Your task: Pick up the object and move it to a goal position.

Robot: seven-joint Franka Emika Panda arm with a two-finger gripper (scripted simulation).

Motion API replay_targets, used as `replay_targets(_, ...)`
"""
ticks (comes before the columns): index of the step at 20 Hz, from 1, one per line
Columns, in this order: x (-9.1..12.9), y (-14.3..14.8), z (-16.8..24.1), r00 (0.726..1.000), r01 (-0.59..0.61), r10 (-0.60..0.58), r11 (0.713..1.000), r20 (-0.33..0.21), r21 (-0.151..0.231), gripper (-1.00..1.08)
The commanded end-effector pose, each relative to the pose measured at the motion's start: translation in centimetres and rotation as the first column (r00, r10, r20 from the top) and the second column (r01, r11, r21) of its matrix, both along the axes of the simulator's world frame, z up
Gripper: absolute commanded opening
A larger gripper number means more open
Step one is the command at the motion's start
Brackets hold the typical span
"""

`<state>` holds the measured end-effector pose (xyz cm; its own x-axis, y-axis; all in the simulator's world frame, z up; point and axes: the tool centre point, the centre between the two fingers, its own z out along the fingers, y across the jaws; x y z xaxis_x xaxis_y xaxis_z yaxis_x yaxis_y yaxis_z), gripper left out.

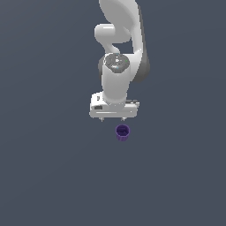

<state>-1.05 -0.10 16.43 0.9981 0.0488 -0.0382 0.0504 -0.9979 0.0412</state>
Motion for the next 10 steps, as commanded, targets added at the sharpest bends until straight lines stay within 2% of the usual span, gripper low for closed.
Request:
replay_targets(1,0.00,0.00,0.00,1.000,0.000,0.000,1.000,0.000,0.000,0.28)
replay_targets(10,-0.15,-0.96,-0.16,1.000,0.009,-0.009,1.000,-0.010,0.003,0.28)
